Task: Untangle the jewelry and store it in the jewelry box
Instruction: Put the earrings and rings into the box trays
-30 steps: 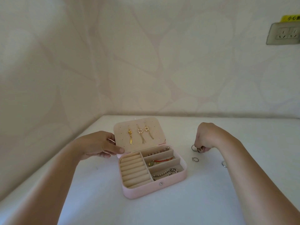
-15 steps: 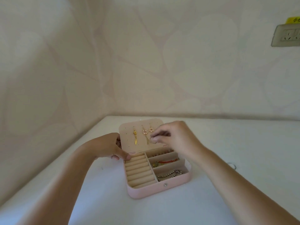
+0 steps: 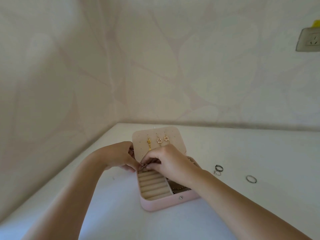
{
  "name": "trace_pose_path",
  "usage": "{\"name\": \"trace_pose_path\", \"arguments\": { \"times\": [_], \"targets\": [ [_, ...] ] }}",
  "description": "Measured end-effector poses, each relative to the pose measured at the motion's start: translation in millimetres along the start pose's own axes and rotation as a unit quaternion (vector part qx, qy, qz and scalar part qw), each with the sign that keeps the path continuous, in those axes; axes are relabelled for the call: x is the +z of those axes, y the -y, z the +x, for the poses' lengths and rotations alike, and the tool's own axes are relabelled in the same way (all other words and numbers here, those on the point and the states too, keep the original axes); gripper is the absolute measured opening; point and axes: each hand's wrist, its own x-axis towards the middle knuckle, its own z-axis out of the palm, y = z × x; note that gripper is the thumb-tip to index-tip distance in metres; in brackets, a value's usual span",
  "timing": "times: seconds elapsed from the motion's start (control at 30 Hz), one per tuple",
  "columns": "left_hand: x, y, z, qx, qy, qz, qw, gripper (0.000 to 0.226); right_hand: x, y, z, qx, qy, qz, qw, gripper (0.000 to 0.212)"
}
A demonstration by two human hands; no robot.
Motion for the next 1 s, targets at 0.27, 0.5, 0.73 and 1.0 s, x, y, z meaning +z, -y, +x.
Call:
{"name": "trace_pose_path", "arguments": {
  "times": [0.27, 0.5, 0.73, 1.0],
  "targets": [
    [-2.1, 0.7, -3.3, 0.003, 0.023, -0.012, 1.0, 0.03, 2.7, 3.3, 2.5, -0.01, -0.007, -0.028, 1.0, 0.014],
    [-2.6, 1.6, -2.3, 0.004, 0.03, -0.019, 0.999, 0.032, 6.7, 2.9, 5.7, -0.033, 0.016, -0.083, 0.996, 0.019],
    [-2.6, 0.6, -4.1, 0.01, 0.042, -0.023, 0.999, 0.03, 8.2, -2.6, 5.0, -0.004, -0.022, -0.03, 0.999, 0.013],
    [-3.4, 2.2, -2.3, 0.009, 0.04, -0.008, 0.999, 0.03, 4.7, -2.2, 0.8, 0.002, -0.005, -0.069, 0.998, 0.017]
  ]
}}
